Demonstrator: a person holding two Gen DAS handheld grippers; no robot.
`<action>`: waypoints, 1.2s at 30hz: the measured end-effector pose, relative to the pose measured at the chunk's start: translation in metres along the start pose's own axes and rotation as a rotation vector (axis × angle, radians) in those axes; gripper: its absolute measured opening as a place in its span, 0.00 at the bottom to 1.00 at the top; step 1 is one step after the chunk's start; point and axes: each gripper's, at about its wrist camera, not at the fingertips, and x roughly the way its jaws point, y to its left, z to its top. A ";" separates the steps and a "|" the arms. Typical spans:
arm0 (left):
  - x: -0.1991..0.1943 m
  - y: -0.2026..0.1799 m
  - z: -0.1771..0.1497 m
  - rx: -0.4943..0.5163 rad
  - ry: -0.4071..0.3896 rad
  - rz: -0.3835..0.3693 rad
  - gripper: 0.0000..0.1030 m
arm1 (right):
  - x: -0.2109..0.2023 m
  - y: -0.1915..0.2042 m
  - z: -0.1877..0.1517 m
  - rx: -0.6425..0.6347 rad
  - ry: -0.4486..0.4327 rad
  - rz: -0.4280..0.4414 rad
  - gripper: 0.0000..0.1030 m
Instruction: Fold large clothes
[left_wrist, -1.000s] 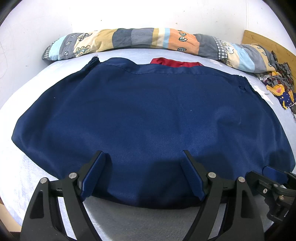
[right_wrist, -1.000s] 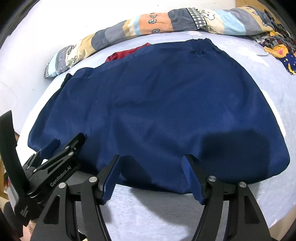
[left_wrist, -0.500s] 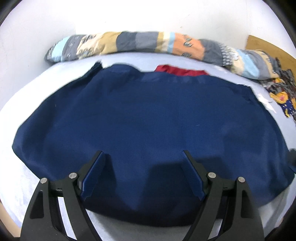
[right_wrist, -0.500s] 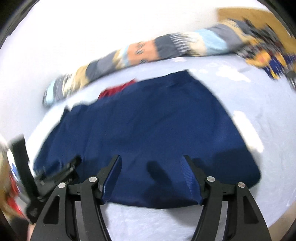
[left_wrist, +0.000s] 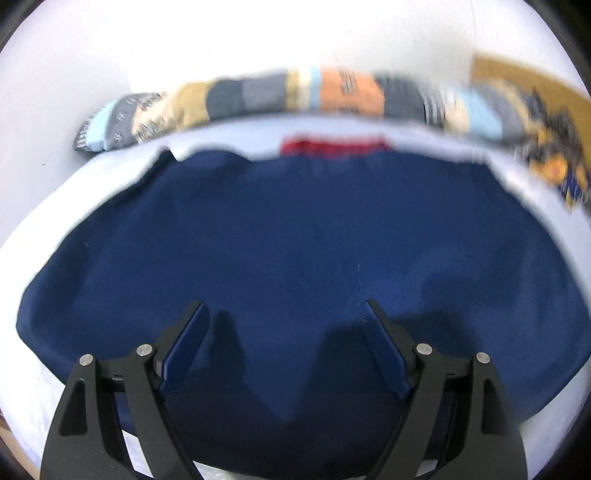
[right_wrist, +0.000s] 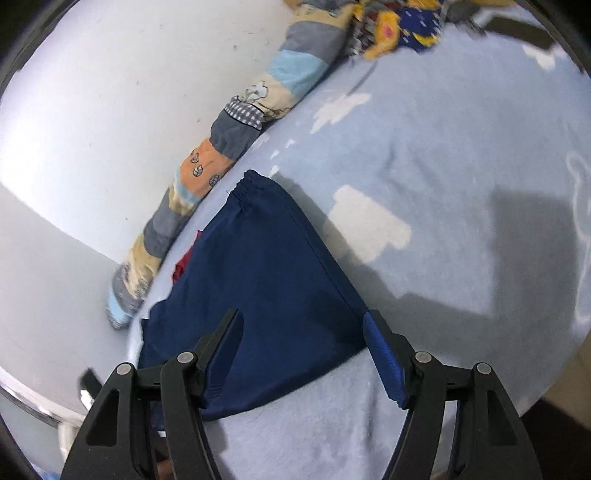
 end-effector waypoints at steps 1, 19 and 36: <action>0.002 0.004 -0.002 -0.032 0.000 -0.015 0.82 | 0.002 -0.004 0.000 0.024 0.014 0.019 0.68; 0.005 0.014 -0.002 -0.085 -0.011 -0.001 0.84 | 0.014 -0.018 -0.020 0.163 0.090 0.072 0.69; 0.006 0.013 -0.002 -0.082 -0.009 0.005 0.84 | 0.088 0.025 0.018 -0.008 0.087 0.183 0.59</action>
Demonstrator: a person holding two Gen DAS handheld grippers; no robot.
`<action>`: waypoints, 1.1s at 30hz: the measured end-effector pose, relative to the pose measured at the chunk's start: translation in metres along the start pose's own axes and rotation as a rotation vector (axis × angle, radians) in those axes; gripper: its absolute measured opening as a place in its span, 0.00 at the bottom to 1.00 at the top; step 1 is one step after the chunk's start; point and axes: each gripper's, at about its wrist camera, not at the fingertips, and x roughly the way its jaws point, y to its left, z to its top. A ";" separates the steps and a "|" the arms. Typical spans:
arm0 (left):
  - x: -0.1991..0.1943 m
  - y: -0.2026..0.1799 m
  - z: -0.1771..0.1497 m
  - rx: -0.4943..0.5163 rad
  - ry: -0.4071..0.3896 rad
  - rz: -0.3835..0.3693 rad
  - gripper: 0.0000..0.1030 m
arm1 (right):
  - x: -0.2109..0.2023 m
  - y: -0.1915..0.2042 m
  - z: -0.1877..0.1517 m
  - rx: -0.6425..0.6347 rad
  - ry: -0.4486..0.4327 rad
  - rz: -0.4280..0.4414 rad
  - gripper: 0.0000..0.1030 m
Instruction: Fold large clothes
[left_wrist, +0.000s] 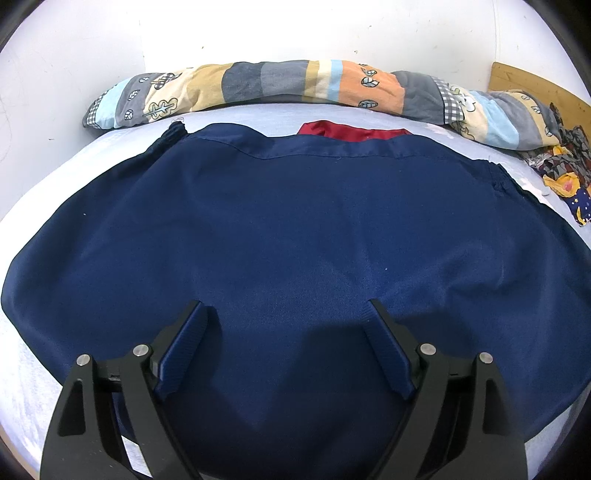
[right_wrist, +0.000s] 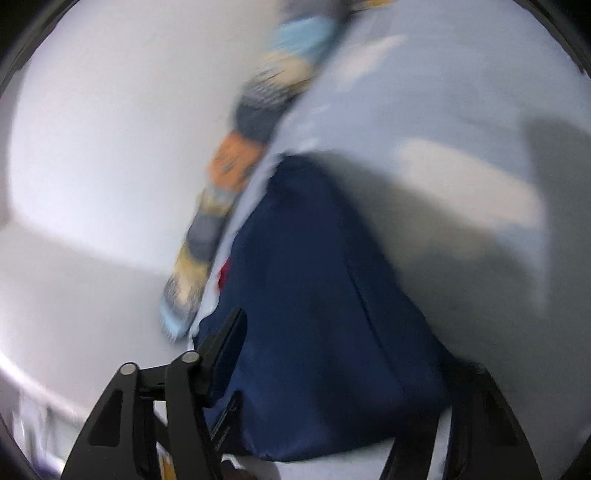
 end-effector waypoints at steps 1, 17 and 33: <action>0.000 0.000 0.001 -0.001 0.001 0.002 0.84 | 0.006 -0.002 0.001 -0.002 0.014 -0.024 0.53; 0.014 -0.010 0.020 0.108 0.014 0.036 0.85 | -0.001 0.025 0.009 0.035 0.019 0.052 0.10; -0.042 0.135 0.083 -0.088 -0.039 0.069 0.84 | 0.014 0.166 -0.011 -0.185 0.025 -0.061 0.11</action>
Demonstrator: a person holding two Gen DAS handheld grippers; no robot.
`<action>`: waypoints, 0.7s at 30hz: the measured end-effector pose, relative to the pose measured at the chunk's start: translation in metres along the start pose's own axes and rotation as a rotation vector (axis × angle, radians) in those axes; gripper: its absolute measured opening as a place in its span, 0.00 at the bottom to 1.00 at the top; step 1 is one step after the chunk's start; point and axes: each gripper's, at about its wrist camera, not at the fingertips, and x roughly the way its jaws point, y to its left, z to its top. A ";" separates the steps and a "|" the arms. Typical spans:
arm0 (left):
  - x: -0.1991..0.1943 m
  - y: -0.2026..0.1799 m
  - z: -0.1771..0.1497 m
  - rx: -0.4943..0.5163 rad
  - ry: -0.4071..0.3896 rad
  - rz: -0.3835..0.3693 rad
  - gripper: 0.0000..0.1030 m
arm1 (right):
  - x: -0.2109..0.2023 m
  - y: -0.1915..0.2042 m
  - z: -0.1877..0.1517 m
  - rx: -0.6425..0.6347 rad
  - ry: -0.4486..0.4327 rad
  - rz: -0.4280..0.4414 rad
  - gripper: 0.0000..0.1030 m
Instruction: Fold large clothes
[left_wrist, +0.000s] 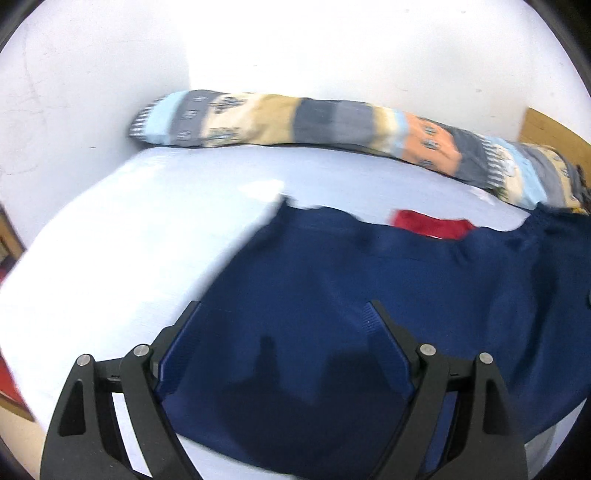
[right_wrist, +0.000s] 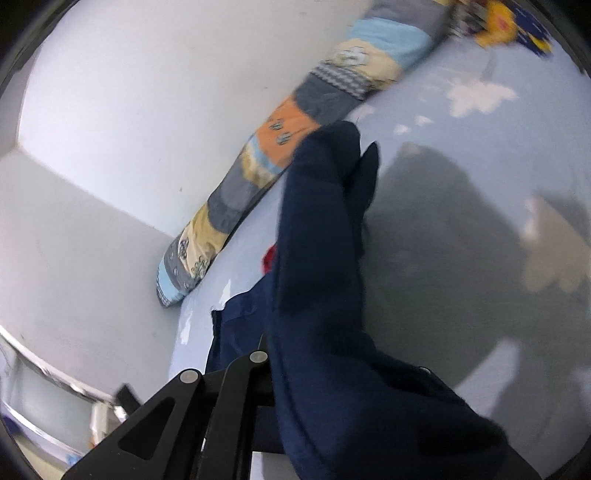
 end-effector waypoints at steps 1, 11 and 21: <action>0.003 0.015 0.001 0.005 0.012 -0.006 0.84 | 0.008 0.018 -0.004 -0.032 0.007 -0.005 0.11; -0.003 0.179 -0.011 -0.350 -0.034 0.078 0.84 | 0.150 0.173 -0.132 -0.319 0.174 -0.040 0.11; -0.004 0.194 -0.011 -0.456 -0.013 0.050 0.84 | 0.181 0.200 -0.171 -0.432 0.182 -0.088 0.11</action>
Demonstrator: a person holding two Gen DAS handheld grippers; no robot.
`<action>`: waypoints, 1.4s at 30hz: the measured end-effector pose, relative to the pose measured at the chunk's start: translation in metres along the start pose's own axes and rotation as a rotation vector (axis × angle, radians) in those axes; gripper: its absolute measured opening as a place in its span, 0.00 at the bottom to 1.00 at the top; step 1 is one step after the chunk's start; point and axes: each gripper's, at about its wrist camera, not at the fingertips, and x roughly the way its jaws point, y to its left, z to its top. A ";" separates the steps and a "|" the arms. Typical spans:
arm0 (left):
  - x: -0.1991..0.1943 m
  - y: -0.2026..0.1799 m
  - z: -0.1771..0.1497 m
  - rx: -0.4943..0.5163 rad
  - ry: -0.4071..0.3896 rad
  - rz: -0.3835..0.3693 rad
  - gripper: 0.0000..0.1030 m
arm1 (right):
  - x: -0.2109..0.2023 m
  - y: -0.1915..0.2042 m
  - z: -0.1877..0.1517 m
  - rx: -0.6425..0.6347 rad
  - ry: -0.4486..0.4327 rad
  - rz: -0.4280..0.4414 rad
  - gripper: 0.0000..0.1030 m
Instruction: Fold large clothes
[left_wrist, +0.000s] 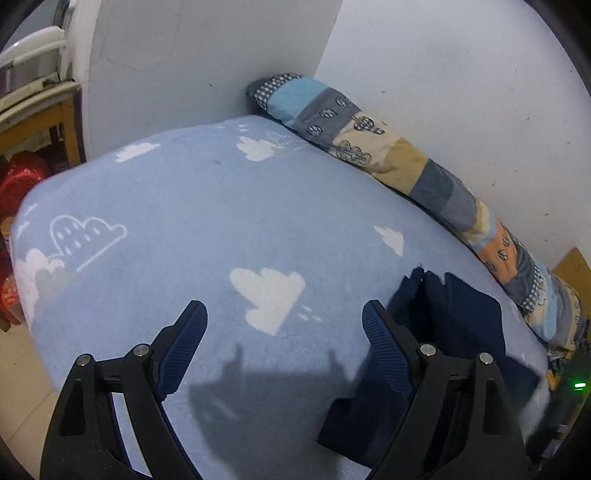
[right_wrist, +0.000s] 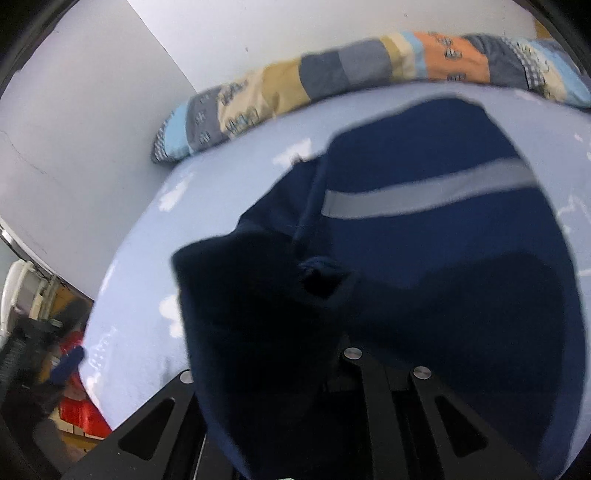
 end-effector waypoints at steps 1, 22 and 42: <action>0.000 0.000 0.001 0.003 -0.003 0.002 0.84 | -0.005 0.010 0.001 -0.041 -0.016 0.001 0.11; -0.003 0.004 -0.002 0.006 0.055 -0.160 0.84 | -0.084 0.014 -0.041 -0.355 -0.020 0.066 0.42; 0.066 -0.049 -0.069 0.258 0.347 -0.257 0.89 | -0.036 -0.111 -0.057 -0.104 0.173 -0.004 0.28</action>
